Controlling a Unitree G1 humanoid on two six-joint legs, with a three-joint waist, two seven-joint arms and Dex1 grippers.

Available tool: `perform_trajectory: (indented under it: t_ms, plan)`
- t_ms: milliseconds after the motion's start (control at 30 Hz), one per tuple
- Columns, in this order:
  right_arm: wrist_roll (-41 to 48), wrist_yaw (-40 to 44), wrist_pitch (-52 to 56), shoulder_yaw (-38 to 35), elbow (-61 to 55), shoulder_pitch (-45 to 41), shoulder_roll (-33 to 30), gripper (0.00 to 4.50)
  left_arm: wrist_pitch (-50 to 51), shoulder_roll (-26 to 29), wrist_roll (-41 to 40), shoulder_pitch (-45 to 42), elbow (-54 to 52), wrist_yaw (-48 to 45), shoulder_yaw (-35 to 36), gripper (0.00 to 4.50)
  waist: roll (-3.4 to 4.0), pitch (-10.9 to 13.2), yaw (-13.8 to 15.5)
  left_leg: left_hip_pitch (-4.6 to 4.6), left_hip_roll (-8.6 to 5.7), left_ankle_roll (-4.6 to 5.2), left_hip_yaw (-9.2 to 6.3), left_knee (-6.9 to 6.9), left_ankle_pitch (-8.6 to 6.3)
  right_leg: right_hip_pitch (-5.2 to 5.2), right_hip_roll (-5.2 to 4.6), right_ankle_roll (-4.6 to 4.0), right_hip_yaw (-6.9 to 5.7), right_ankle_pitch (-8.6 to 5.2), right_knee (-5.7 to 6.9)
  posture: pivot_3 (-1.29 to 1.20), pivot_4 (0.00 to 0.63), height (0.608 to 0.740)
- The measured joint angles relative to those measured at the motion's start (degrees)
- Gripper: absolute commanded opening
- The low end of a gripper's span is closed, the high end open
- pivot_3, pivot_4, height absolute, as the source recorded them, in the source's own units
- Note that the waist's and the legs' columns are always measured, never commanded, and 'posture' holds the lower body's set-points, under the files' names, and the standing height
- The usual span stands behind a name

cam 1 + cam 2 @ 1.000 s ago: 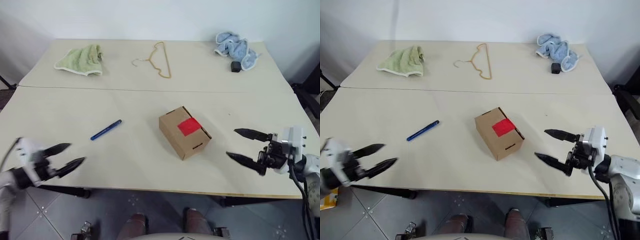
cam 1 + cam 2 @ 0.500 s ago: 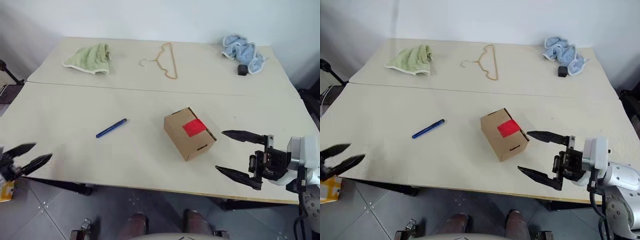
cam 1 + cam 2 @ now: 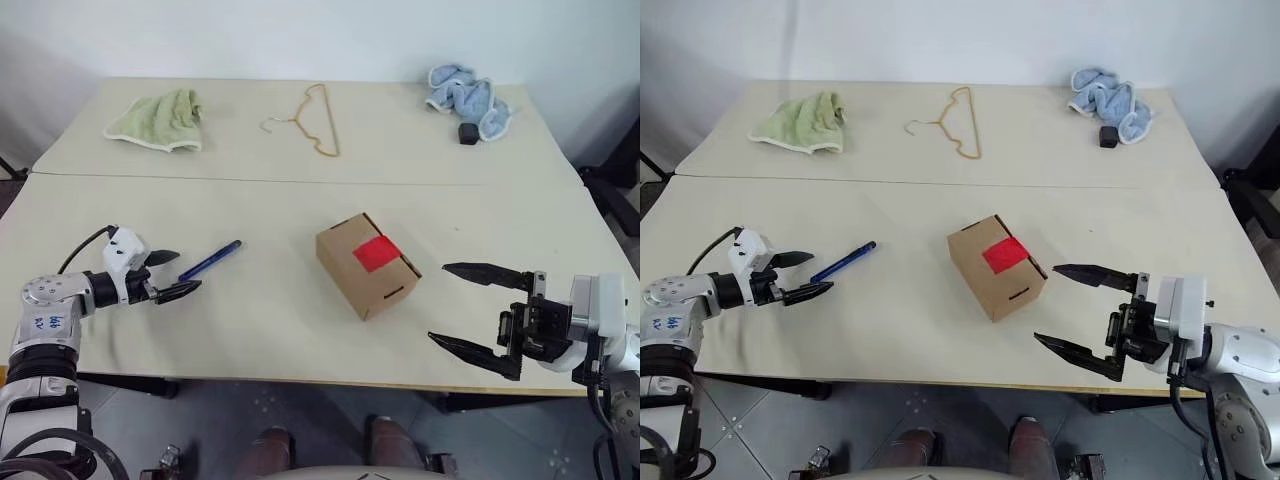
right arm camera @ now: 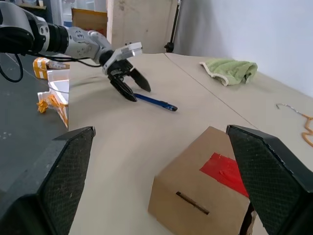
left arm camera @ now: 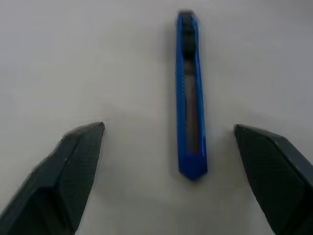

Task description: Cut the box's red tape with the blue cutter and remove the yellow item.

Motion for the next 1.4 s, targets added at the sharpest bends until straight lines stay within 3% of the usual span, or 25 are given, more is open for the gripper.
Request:
perform_trajectory:
  t_ms: [167,500,733,967,1100,1267,1400]
  plan:
    - [-0.8,-1.4,-0.2,0.0,-0.8,2.8,0.2,4.50,-2.6,0.0,0.0,-0.5,2.3,-1.5,-0.6,3.43,0.02,0.0,0.0,0.11,0.01,0.01,0.03,0.03,-0.01,0.06,0.00,0.00,0.01,0.00,0.07,0.00,0.150,0.740]
    - [-2.0,-3.2,-1.2,0.0,-1.7,3.4,0.6,4.50,-5.0,-1.5,0.3,-1.0,4.1,-1.5,-3.6,0.47,0.21,-0.1,0.1,1.00,0.05,0.30,0.06,0.01,-0.16,0.94,0.00,-0.01,0.06,-0.01,-0.01,0.00,0.150,0.740]
    - [-1.9,-4.0,-1.0,0.6,-1.8,2.4,0.6,4.50,-5.1,-2.5,0.3,-0.2,1.4,0.0,-3.2,0.41,0.25,-0.1,0.7,1.07,0.04,0.30,0.02,0.02,-0.16,1.04,0.00,-0.01,0.05,-0.01,-0.06,0.00,0.150,0.740]
    - [0.8,-7.2,6.3,5.2,-7.1,0.5,-2.4,4.50,-4.8,0.4,-0.9,12.8,-29.6,-5.6,-5.8,0.41,0.14,0.0,0.8,0.41,0.39,-0.09,-0.09,0.02,-0.20,0.38,0.24,-0.04,0.09,-0.01,-0.13,0.00,0.150,0.740]
    - [2.1,-9.4,13.1,8.3,-9.9,1.6,-6.2,4.50,5.9,2.1,-1.8,17.9,-49.6,-5.1,-9.4,0.41,0.19,0.0,1.0,0.19,0.46,-0.03,-0.04,0.02,-0.32,0.23,0.34,-0.07,0.11,-0.02,-0.29,0.00,0.150,0.740]
    - [0.5,-10.3,18.9,12.8,-10.9,2.9,-10.3,4.50,17.5,1.3,0.5,17.7,-59.5,-3.0,-17.5,0.41,0.18,0.0,1.4,0.04,0.51,0.00,0.11,0.09,-0.34,0.13,0.47,-0.07,0.09,-0.02,-0.47,0.00,0.150,0.740]
    - [-2.1,-13.7,22.9,17.1,-10.8,0.6,-10.7,3.55,22.0,-0.6,2.6,15.4,-61.5,-2.0,-22.6,0.41,0.17,0.0,1.3,0.03,0.52,-0.02,0.12,0.12,-0.34,0.10,0.49,-0.07,0.09,-0.02,-0.52,0.00,0.150,0.740]
